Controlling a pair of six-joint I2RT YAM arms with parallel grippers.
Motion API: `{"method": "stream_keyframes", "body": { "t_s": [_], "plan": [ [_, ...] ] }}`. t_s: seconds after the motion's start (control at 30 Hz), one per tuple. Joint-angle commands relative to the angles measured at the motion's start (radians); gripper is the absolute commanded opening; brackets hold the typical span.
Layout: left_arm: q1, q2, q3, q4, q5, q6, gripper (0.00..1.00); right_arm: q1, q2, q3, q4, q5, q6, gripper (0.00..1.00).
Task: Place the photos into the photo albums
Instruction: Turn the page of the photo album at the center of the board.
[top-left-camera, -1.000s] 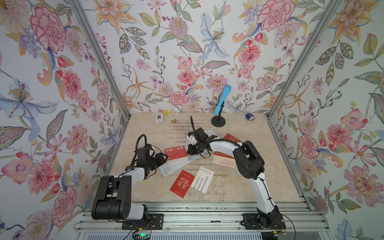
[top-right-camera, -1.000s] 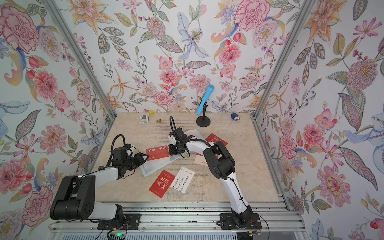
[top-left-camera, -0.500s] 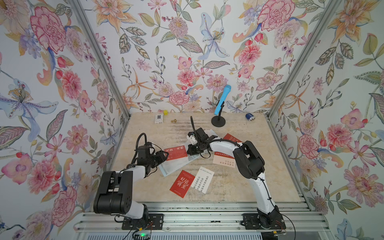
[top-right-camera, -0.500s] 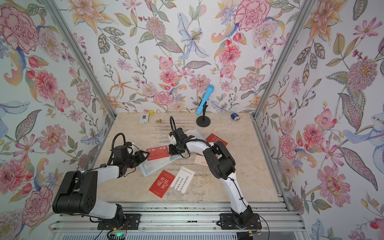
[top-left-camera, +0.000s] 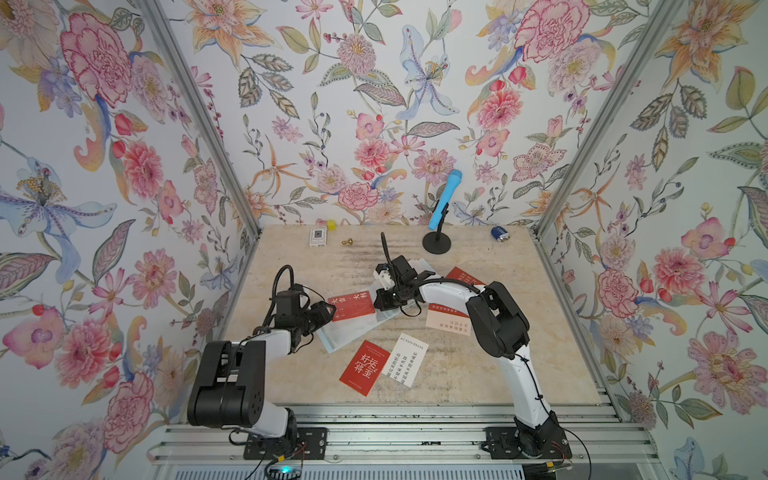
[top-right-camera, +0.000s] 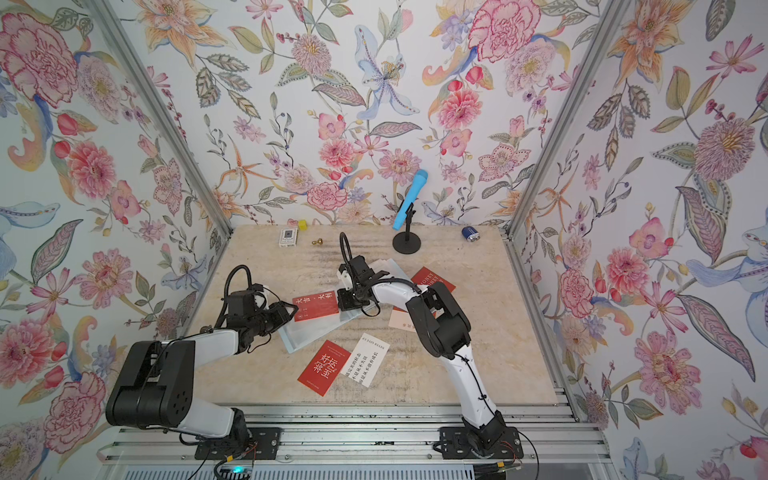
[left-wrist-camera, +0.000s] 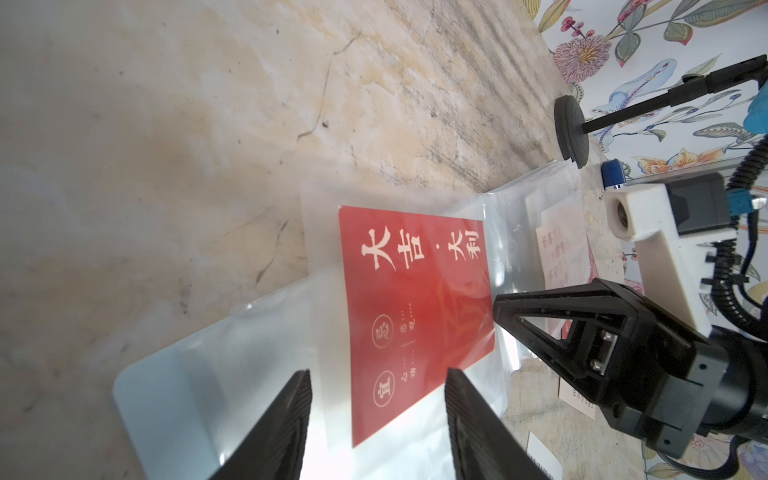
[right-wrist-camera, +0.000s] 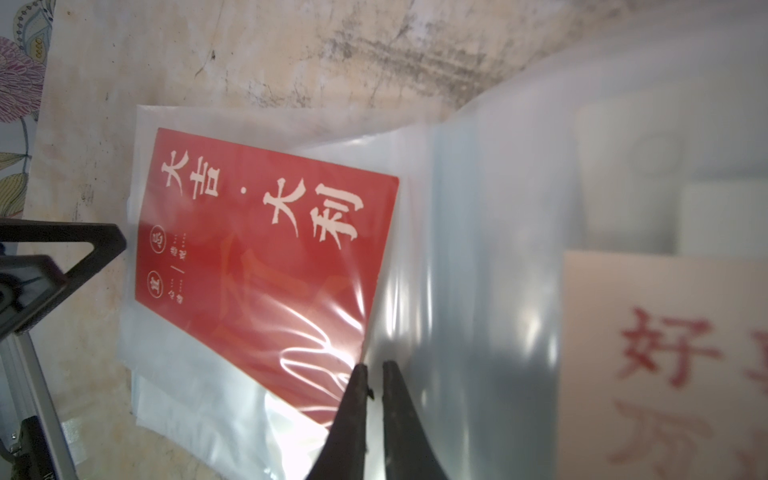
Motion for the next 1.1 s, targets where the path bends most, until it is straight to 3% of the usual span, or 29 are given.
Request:
{"method": "stream_keyframes", "body": {
  "t_s": [0.0,0.57,0.8,1.07],
  "plan": [
    [0.003,0.023,0.020,-0.005,-0.018,0.019,0.55,-0.017,0.037,-0.053,-0.116,0.070,-0.002,0.13],
    [-0.011,0.088,-0.016,0.190,0.086,-0.113,0.43,-0.018,0.037,-0.054,-0.115,0.067,-0.001,0.13],
    [-0.013,0.087,-0.028,0.216,0.091,-0.128,0.24,-0.018,0.023,-0.057,-0.108,0.046,0.006,0.13],
    [-0.013,0.024,0.019,0.121,0.070,-0.081,0.00,-0.047,-0.082,-0.111,-0.027,-0.023,0.039,0.15]
  ]
}}
